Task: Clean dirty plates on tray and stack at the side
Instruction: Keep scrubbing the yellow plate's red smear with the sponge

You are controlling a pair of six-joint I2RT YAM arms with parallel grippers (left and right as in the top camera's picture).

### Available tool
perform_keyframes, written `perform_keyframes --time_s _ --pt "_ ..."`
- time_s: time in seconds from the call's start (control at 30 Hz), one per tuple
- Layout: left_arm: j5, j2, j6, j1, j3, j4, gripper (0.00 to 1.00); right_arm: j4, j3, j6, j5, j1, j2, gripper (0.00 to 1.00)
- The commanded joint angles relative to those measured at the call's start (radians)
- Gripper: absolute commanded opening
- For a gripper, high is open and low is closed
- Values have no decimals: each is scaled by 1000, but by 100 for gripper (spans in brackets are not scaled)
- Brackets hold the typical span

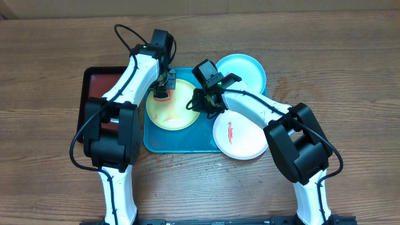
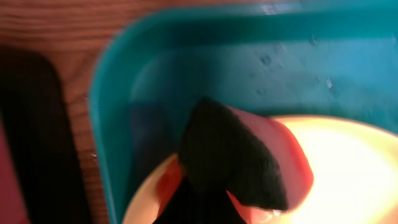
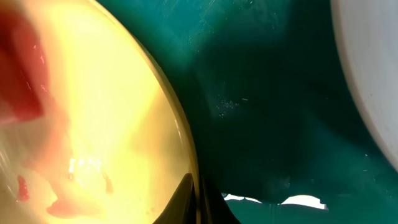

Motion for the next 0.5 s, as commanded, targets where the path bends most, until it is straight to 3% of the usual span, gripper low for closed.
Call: perform_keyframes --time_s 0.0,0.2,0.47 --pt "-68 -11 -66 3 3 -11 4 -16 -1 -8 18 -3 26 4" --pt "23 -11 -43 2 3 -167 4 -13 -1 -7 25 -3 26 4" --pt "452 -11 273 -2 3 -214 4 -16 -1 -7 6 -3 26 4"
